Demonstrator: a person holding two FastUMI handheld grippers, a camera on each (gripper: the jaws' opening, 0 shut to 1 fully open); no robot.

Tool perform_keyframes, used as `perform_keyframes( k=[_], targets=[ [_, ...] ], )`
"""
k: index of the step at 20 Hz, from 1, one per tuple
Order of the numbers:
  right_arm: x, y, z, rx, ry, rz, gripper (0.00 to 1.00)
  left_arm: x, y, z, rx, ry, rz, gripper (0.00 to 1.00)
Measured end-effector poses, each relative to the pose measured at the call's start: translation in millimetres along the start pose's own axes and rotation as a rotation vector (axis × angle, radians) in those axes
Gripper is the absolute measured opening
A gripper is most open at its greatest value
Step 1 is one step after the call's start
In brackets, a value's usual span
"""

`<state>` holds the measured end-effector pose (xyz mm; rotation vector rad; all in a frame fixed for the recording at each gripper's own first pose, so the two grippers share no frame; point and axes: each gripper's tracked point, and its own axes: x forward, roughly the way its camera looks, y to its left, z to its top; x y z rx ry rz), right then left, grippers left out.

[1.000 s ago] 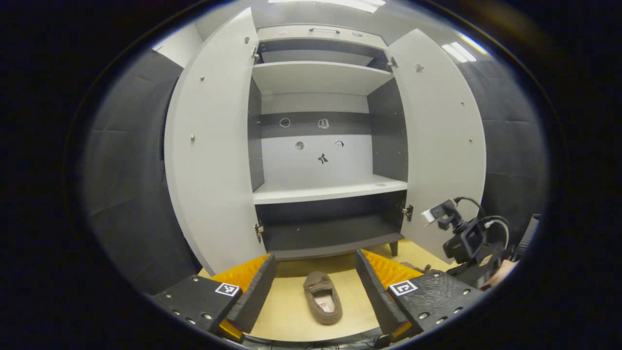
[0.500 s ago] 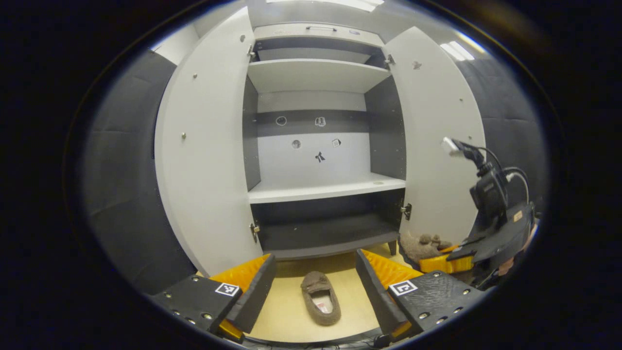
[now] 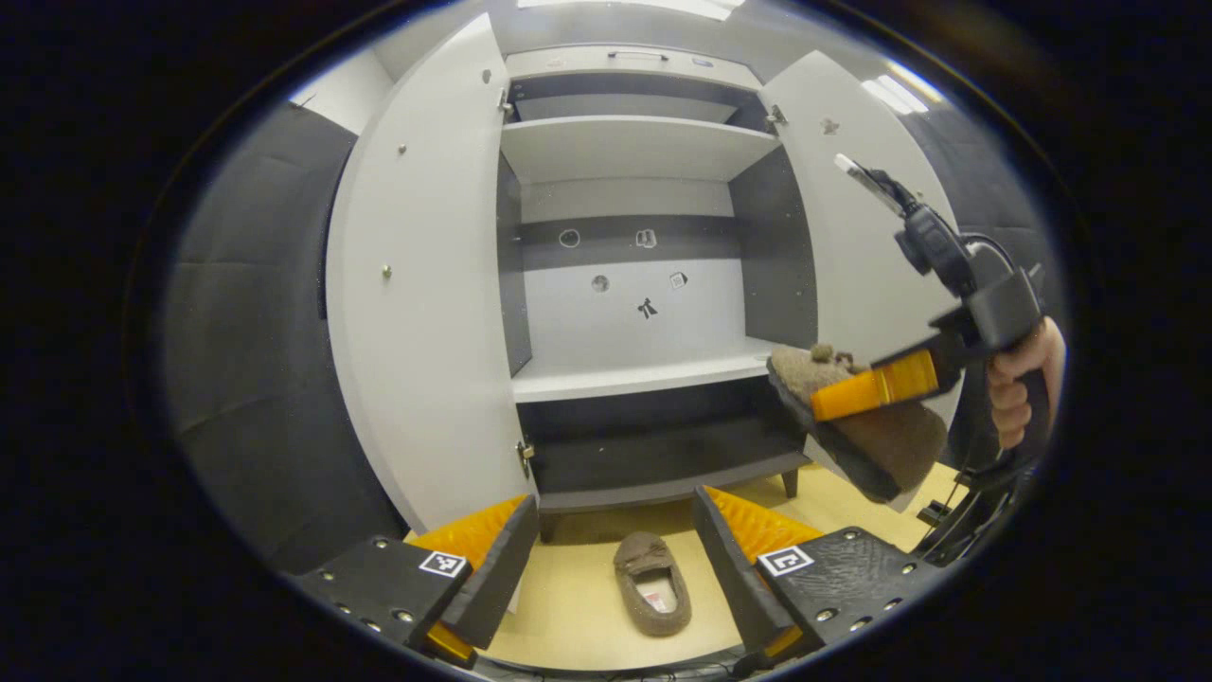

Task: Grab one shoe with the right hand and put it into the shoe cabinet, grab the other shoe with the left hand and put it into the shoe cabinet; then close the right door with the right hand and the left door with the left hand.

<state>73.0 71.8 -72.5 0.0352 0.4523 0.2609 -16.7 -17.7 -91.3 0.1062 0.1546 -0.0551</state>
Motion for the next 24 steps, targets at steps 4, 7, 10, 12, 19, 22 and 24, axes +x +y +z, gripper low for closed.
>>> perform_keyframes(
  k=[4, 7, 10, 12, 19, 22, 24],
  targets=[
    [20, -4, 68, -0.037, -0.106, -0.004, 0.02, 14, -15, 22, 0.03, -0.045, -0.057, 0.95],
    [45, -12, 111, -0.068, -0.164, -0.024, 0.02, 29, -22, 42, 0.063, -0.07, -0.077, 0.95],
    [74, -22, 144, -0.08, -0.203, -0.034, 0.0, 44, -30, 53, 0.064, -0.092, -0.12, 0.94],
    [92, -30, 160, -0.076, -0.215, -0.04, 0.01, 51, -26, 59, 0.049, -0.097, -0.103, 0.95],
    [148, -65, 207, -0.088, -0.291, -0.112, 0.02, 66, -19, 53, -0.009, -0.053, -0.042, 0.95],
    [169, -75, 217, -0.092, -0.312, -0.139, 0.02, 67, -13, 49, -0.018, -0.035, -0.016, 0.94],
    [180, -79, 215, -0.102, -0.307, -0.149, 0.02, 67, -4, 45, -0.028, -0.018, 0.019, 0.94]
  ],
)
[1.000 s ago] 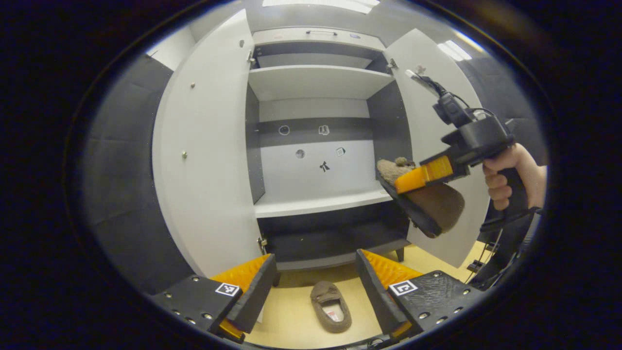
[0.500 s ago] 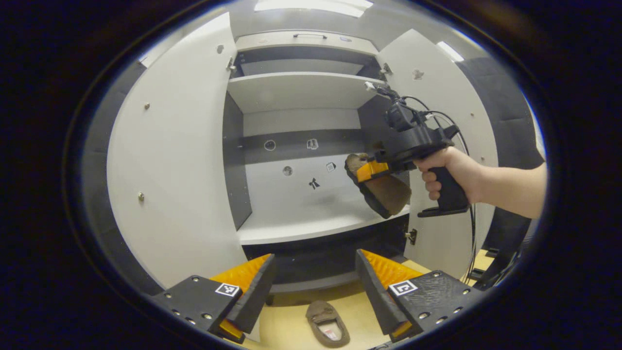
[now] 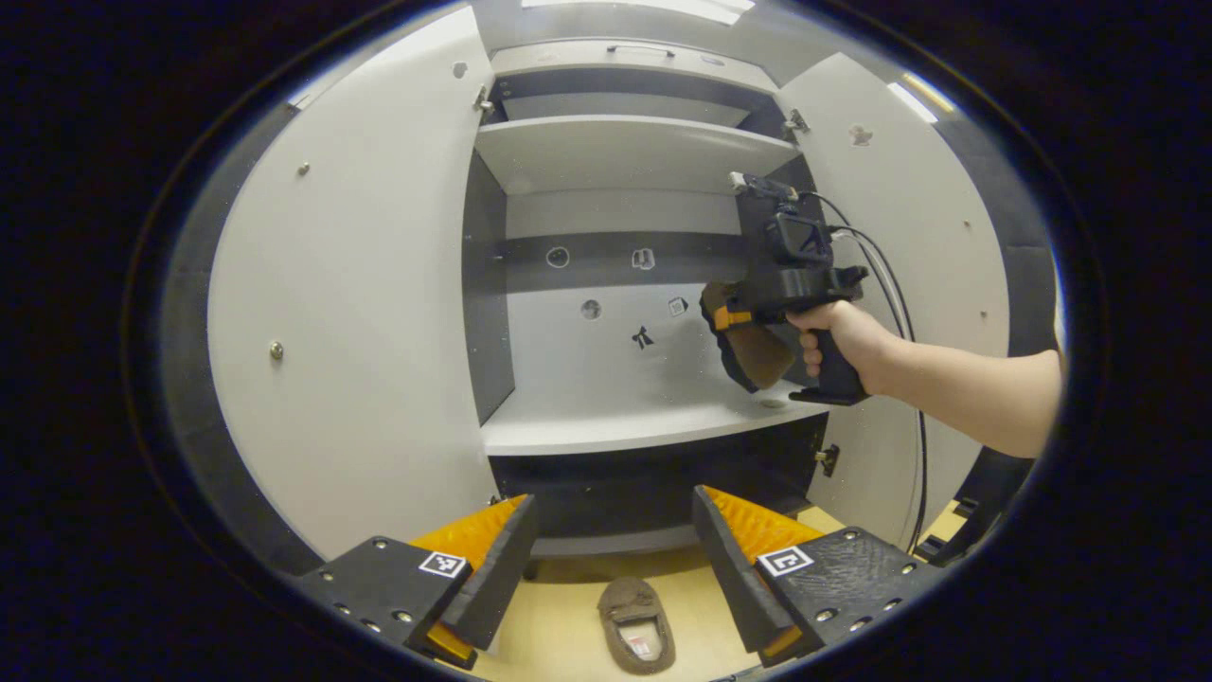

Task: Grab one shoe with the right hand and put it into the shoe cabinet, grab the other shoe with the left hand and put it into the shoe cabinet; then close the right door with the right hand and the left door with the left hand.

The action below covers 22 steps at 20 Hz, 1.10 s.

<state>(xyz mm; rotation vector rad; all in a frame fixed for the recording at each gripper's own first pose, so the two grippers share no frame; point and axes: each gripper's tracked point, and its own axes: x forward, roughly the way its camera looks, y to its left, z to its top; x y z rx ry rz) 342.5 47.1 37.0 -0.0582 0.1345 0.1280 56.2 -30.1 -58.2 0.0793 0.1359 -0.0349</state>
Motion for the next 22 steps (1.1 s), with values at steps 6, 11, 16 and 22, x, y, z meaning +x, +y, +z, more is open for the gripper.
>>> perform_keyframes(
  k=[6, 11, 16, 22],
  targets=[
    [27, 4, -18, 0.043, 0.034, 0.006, 0.05, -2, 19, -7, -0.014, 0.024, 0.066, 0.95],
    [34, 2, -25, 0.078, 0.077, 0.002, 0.21, -2, 22, -8, -0.021, 0.026, 0.081, 1.0],
    [22, 29, -20, 0.1, 0.107, 0.122, 0.8, -2, 22, -9, -0.021, 0.026, 0.081, 1.0],
    [-16, 30, 7, 0.073, 0.058, 0.136, 0.92, -2, 21, -14, -0.032, 0.038, 0.073, 0.95]
  ],
)
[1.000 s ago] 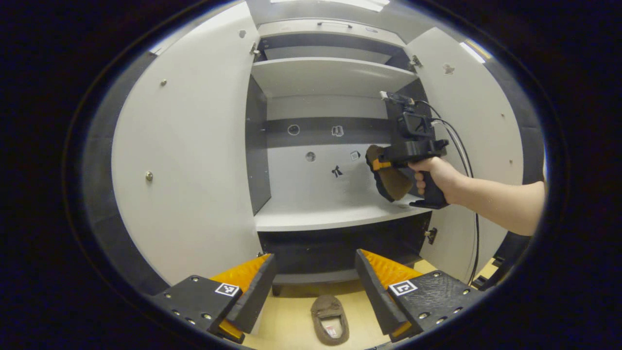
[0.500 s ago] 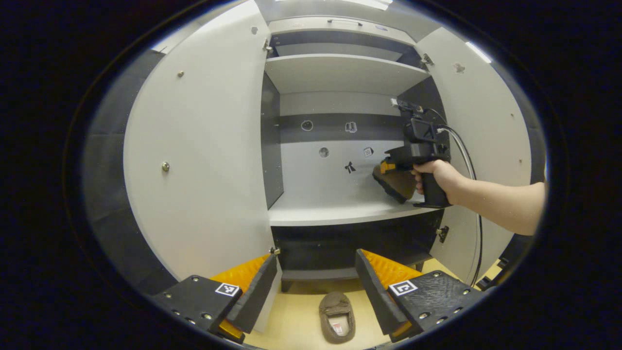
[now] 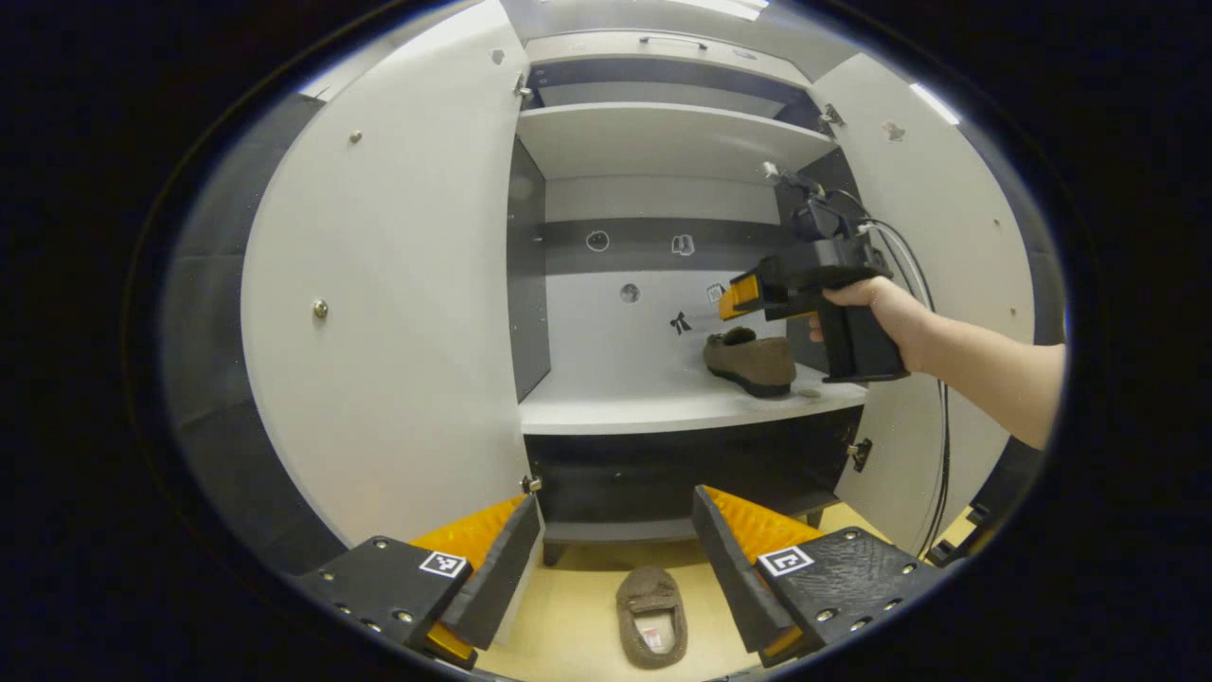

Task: Grab one shoe with the right hand and put it into the shoe cabinet, grab the other shoe with the left hand and put it into the shoe cabinet; then close the right door with the right hand and the left door with the left hand.

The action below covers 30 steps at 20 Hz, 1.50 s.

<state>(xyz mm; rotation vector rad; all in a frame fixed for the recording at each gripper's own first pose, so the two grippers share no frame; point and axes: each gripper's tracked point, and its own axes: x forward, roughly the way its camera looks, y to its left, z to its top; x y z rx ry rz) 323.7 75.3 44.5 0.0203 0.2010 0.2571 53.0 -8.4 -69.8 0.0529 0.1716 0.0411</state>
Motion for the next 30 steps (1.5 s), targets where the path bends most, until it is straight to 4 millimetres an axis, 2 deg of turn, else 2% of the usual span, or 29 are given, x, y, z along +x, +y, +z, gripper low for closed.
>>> perform_keyframes(
  k=[2, 3, 6, 7, 8, 11, 13, 14, 15, 16, 18, 21, 22, 25, 27, 28, 29, 30],
  targets=[
    [-16, -2, 10, 0.001, -0.035, -0.007, 0.92, 0, 1, -4, 0.008, 0.009, -0.002, 0.95],
    [-25, -2, 16, 0.001, -0.056, -0.009, 0.98, 0, 1, -7, 0.012, 0.013, -0.004, 0.95],
    [-52, -6, 31, -0.013, -0.133, -0.032, 0.98, 3, 1, -16, 0.017, 0.029, -0.014, 0.95],
    [-61, -7, 33, -0.022, -0.156, -0.039, 0.92, 5, 1, -21, 0.019, 0.039, -0.015, 0.95],
    [-70, -6, 35, -0.031, -0.176, -0.043, 0.98, 8, 1, -24, 0.021, 0.048, -0.015, 0.95],
    [-94, -3, 32, -0.034, -0.221, -0.047, 1.0, 13, 1, -36, 0.023, 0.081, -0.022, 0.95],
    [-108, -3, 24, -0.03, -0.232, -0.05, 0.92, 16, 0, -47, 0.022, 0.109, -0.033, 0.95],
    [-113, -2, 17, -0.028, -0.23, -0.049, 0.92, 18, -1, -54, 0.021, 0.128, -0.039, 0.92],
    [-119, 0, 10, -0.023, -0.224, -0.046, 0.92, 20, -1, -63, 0.023, 0.144, -0.045, 0.95],
    [-125, 1, 2, -0.022, -0.218, -0.041, 0.97, 21, -1, -71, 0.029, 0.161, -0.049, 0.95],
    [-136, 2, -15, -0.023, -0.193, -0.042, 0.98, 24, -2, -85, 0.045, 0.192, -0.055, 0.95],
    [-153, 5, -40, -0.014, -0.149, -0.032, 0.98, 27, -2, -109, 0.051, 0.249, -0.066, 0.95],
    [-159, 5, -47, -0.008, -0.138, -0.034, 0.93, 28, -2, -115, 0.046, 0.271, -0.071, 0.95],
    [-177, 5, -68, -0.003, -0.122, -0.043, 0.92, 34, -1, -143, 0.04, 0.349, -0.085, 0.95],
    [-188, 7, -78, -0.002, -0.123, -0.045, 0.92, 36, 0, -167, 0.036, 0.414, -0.097, 0.95],
    [-194, 8, -83, 0.0, -0.123, -0.045, 0.92, 39, 0, -178, 0.029, 0.444, -0.106, 1.0],
    [-199, 10, -87, -0.001, -0.121, -0.043, 0.92, 40, -1, -187, 0.025, 0.474, -0.115, 0.95],
    [-203, 11, -90, -0.008, -0.121, -0.044, 0.92, 41, -1, -196, 0.024, 0.509, -0.122, 0.95]
  ],
)
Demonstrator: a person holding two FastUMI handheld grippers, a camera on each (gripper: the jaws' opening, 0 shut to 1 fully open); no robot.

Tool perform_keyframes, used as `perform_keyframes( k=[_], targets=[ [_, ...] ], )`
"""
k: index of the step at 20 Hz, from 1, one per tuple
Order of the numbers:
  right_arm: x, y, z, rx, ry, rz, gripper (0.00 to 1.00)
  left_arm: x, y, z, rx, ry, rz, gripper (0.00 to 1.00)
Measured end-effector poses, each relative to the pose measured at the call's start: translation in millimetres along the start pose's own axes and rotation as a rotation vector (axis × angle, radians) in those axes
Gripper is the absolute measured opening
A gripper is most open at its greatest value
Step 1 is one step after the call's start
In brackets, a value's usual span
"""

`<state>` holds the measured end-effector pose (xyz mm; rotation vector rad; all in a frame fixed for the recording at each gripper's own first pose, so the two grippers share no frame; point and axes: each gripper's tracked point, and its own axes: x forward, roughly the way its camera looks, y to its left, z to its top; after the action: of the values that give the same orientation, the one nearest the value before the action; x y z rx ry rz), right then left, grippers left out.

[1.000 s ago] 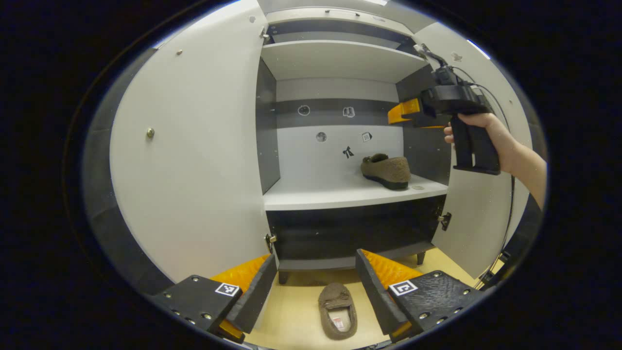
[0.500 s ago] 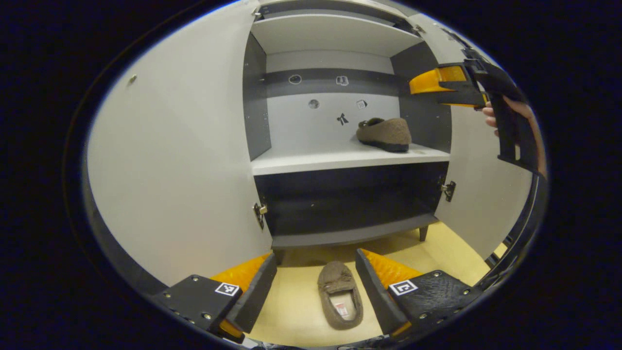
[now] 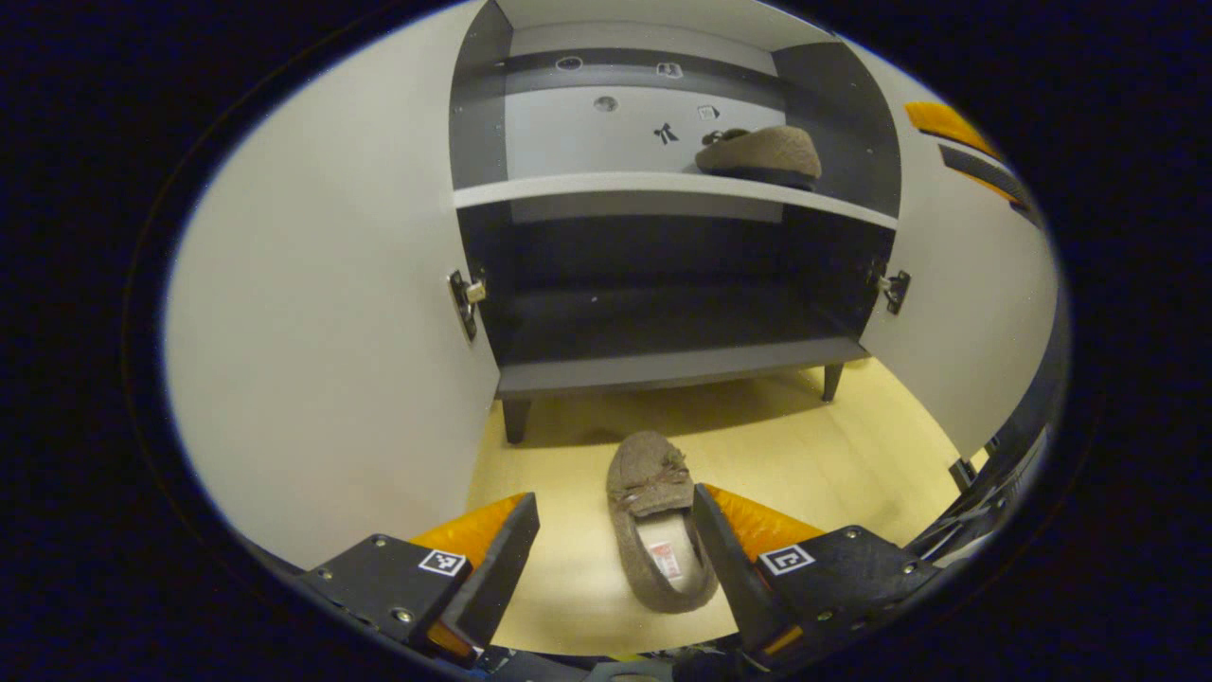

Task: Grab one shoe with the right hand and put it into the shoe cabinet, grab the other shoe with the left hand and put it into the shoe cabinet; then close the right door with the right hand and the left door with the left hand.

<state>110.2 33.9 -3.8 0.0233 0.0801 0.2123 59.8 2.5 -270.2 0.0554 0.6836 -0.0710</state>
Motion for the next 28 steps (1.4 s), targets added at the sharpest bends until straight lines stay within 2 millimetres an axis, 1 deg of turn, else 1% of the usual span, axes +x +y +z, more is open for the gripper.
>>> perform_keyframes(
  k=[1, 3, 4, 5, 6, 7, 8, 9, 10, 11, 12, 13, 14, 15, 16, 17, 18, 19, 20, 21, 23, 24, 26, 27, 28],
  targets=[
    [-4, 0, -3, -0.011, 0.004, -0.003, 0.92, 2, 1, -10, -0.005, 0.054, -0.003, 0.95],
    [-13, 2, -7, -0.03, 0.009, -0.004, 0.92, 15, 0, -30, -0.026, 0.143, -0.026, 0.95],
    [-17, 5, -9, -0.033, 0.01, 0.0, 0.98, 22, 0, -37, -0.03, 0.173, -0.029, 0.95],
    [-22, 6, -10, -0.038, 0.011, 0.002, 0.98, 31, 2, -45, -0.029, 0.197, -0.031, 1.0],
    [-26, 5, -11, -0.043, 0.015, -0.002, 0.98, 37, 3, -50, -0.023, 0.216, -0.031, 0.95],
    [-30, 5, -12, -0.042, 0.019, -0.005, 0.92, 40, 2, -54, -0.018, 0.234, -0.033, 0.95],
    [-34, 5, -11, -0.039, 0.022, -0.008, 0.98, 46, 2, -57, -0.012, 0.248, -0.036, 0.95],
    [-37, 3, -11, -0.037, 0.024, -0.015, 0.98, 54, 2, -62, -0.002, 0.263, -0.039, 0.95],
    [-41, 0, -12, -0.037, 0.026, -0.026, 0.98, 61, 3, -67, 0.013, 0.284, -0.035, 1.0],
    [-45, -4, -12, -0.04, 0.029, -0.041, 0.98, 67, 4, -72, 0.024, 0.304, -0.032, 1.0],
    [-49, -7, -13, -0.045, 0.031, -0.058, 0.92, 72, 3, -75, 0.027, 0.319, -0.031, 1.0],
    [-53, -12, -13, -0.049, 0.036, -0.075, 0.98, 77, 0, -79, 0.018, 0.325, -0.038, 0.96],
    [-59, -17, -14, -0.041, 0.048, -0.092, 0.98, 83, -3, -82, 0.006, 0.336, -0.05, 0.91],
    [-64, -19, -10, -0.021, 0.049, -0.099, 0.98, 88, -3, -86, -0.003, 0.343, -0.054, 1.0],
    [-70, -23, -4, 0.0, 0.04, -0.11, 0.98, 95, -4, -88, -0.015, 0.354, -0.054, 0.89],
    [-77, -27, 2, 0.017, 0.025, -0.127, 0.98, 97, -5, -89, -0.032, 0.367, -0.061, 0.79],
    [-83, -33, 7, 0.023, 0.011, -0.145, 0.98, 98, -4, -84, -0.041, 0.362, -0.07, 0.66],
    [-89, -38, 11, 0.02, 0.0, -0.167, 0.98, 102, -3, -81, -0.042, 0.355, -0.084, 0.66],
    [-95, -42, 14, 0.014, -0.01, -0.188, 0.98, 104, -7, -84, -0.043, 0.363, -0.106, 0.66],
    [-101, -43, 16, 0.007, -0.017, -0.203, 0.98, 104, -16, -83, -0.076, 0.368, -0.141, 0.65],
    [-111, -46, 15, -0.016, -0.015, -0.231, 0.98, 103, -20, -86, -0.127, 0.39, -0.137, 0.29],
    [-115, -46, 13, -0.026, -0.011, -0.24, 0.98, 100, -17, -85, -0.139, 0.395, -0.137, 0.3],
    [-124, -45, 10, -0.019, 0.001, -0.257, 0.98, 97, -18, -91, -0.174, 0.424, -0.131, 0.21],
    [-129, -40, 11, -0.006, -0.002, -0.255, 0.98, 98, -18, -89, -0.177, 0.412, -0.126, 0.21],
    [-132, -38, 13, -0.002, -0.009, -0.257, 0.98, 99, -13, -89, -0.188, 0.395, -0.104, 0.27]
  ],
)
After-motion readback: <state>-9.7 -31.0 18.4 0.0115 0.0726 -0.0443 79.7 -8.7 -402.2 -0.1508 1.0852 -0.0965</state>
